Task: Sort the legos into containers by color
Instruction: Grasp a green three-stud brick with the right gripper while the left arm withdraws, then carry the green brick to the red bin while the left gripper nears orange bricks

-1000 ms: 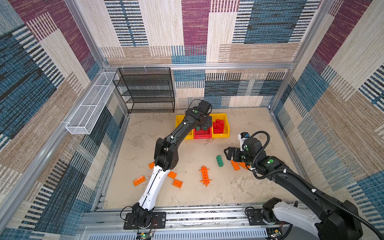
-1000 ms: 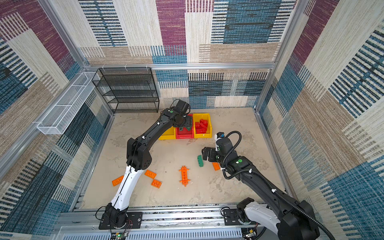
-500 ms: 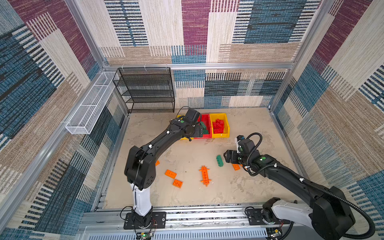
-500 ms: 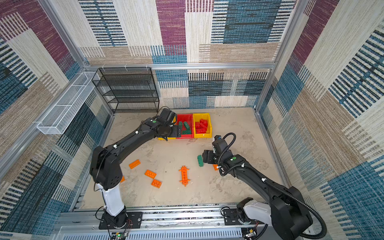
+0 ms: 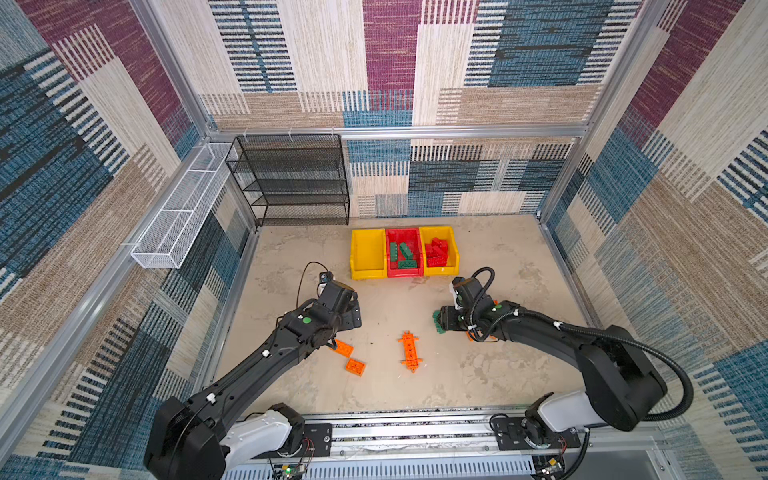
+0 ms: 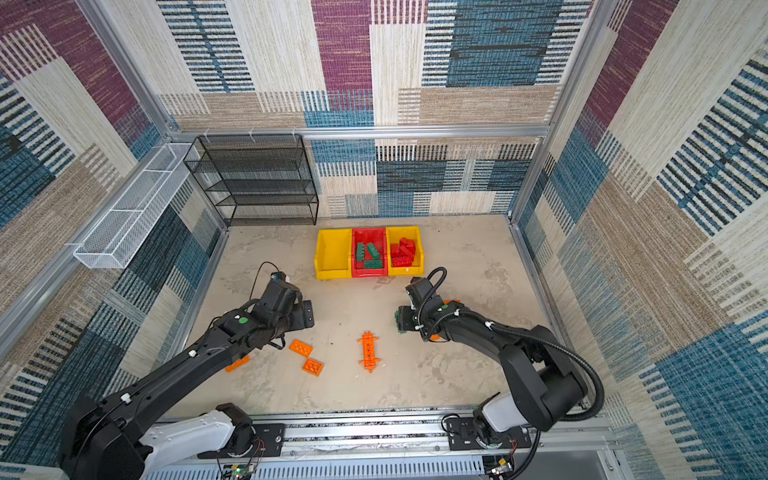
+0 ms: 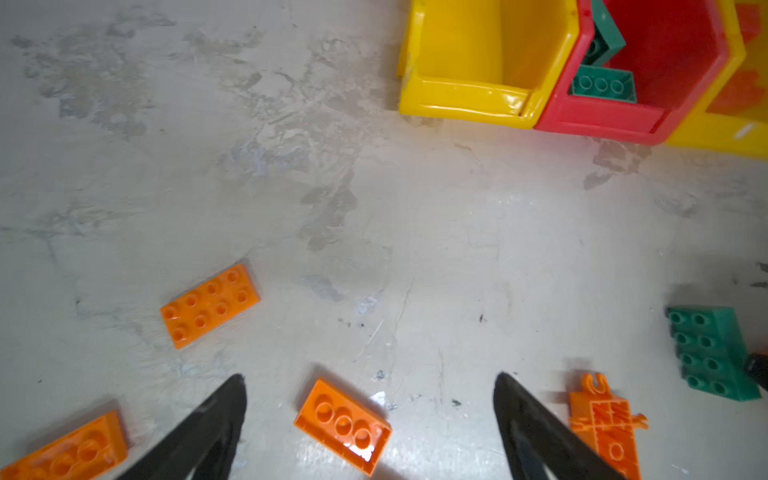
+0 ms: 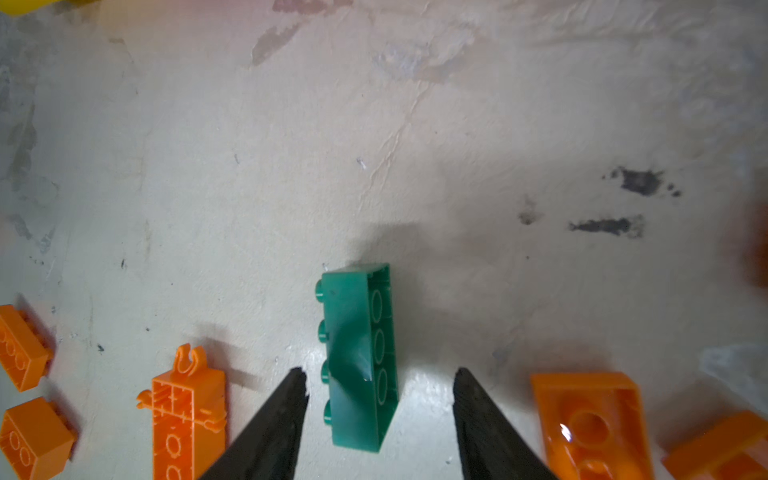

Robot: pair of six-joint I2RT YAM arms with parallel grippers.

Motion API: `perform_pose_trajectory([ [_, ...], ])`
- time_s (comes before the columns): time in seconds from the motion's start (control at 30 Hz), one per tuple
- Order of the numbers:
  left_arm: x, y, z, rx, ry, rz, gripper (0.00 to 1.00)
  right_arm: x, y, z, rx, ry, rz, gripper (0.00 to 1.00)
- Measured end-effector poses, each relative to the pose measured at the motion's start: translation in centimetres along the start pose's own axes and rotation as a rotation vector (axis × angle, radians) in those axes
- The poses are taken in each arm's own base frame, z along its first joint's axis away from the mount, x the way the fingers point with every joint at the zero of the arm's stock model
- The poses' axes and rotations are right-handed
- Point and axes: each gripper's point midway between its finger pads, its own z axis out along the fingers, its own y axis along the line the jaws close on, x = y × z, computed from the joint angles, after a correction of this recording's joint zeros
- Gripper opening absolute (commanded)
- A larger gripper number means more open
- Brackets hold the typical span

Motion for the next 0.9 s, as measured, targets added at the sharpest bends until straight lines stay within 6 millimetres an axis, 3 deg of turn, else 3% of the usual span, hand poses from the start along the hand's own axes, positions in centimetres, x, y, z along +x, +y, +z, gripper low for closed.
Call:
perform_pose_trajectory([
  [0.07, 0.3, 1.0, -0.3, -0.013, -0.020, -0.022, 0.94, 0.1, 0.1, 0.6, 0.004, 0.013, -0.005, 0.53],
  [0.27, 1.6, 2.0, 0.0, -0.028, -0.006, -0.043, 0.94, 0.2, 0.4, 1.7, 0.010, 0.042, -0.010, 0.29],
  [0.5, 3.5, 2.6, 1.0, -0.037, 0.044, -0.047, 0.95, -1.6, 1.6, 1.5, 0.004, 0.036, -0.012, 0.25],
  [0.63, 3.8, 2.9, 1.0, -0.034, 0.046, -0.060, 0.95, -4.9, 3.4, 0.2, -0.017, -0.018, -0.017, 0.26],
  [0.77, 4.0, 3.0, 0.9, -0.020, 0.047, -0.082, 0.96, -9.9, 6.1, -0.9, -0.043, -0.100, -0.047, 0.27],
  [0.9, 4.0, 3.3, 1.0, -0.024, 0.049, -0.104, 0.96, -14.9, 8.8, -0.4, -0.063, -0.159, -0.083, 0.27],
])
